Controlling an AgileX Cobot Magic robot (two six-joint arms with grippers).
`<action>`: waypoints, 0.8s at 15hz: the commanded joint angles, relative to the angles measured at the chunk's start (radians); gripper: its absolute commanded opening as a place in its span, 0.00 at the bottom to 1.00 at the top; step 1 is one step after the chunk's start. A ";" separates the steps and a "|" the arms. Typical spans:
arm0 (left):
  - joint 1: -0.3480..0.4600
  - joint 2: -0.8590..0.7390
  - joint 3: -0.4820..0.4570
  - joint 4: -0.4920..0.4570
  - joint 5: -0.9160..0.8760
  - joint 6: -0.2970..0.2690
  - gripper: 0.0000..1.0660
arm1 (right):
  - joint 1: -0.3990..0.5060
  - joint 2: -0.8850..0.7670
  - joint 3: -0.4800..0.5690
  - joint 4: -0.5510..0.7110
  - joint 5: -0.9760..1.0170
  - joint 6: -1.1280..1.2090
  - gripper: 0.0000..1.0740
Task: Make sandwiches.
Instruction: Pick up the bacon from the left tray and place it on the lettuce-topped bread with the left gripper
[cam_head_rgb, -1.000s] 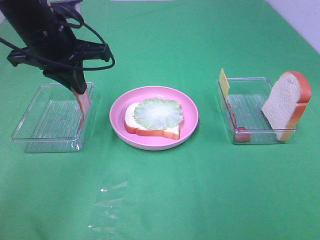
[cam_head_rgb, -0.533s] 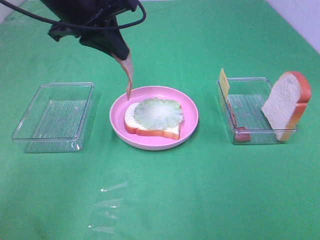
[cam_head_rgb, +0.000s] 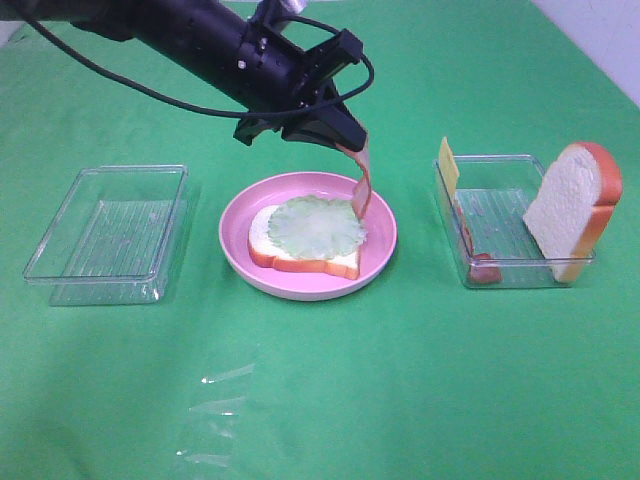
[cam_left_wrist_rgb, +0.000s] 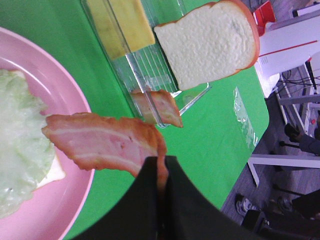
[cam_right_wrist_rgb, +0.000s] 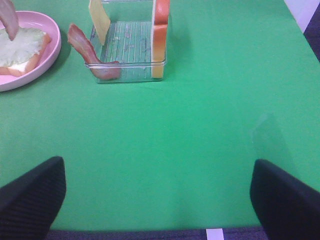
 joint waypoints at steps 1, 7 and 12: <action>-0.018 0.065 -0.059 -0.020 0.035 0.012 0.00 | 0.001 -0.017 0.003 0.003 -0.005 -0.013 0.89; -0.017 0.150 -0.092 0.042 0.057 0.008 0.00 | 0.001 -0.017 0.003 0.003 -0.005 -0.013 0.89; -0.015 0.155 -0.092 0.203 0.014 -0.042 0.00 | 0.001 -0.017 0.003 0.003 -0.005 -0.013 0.89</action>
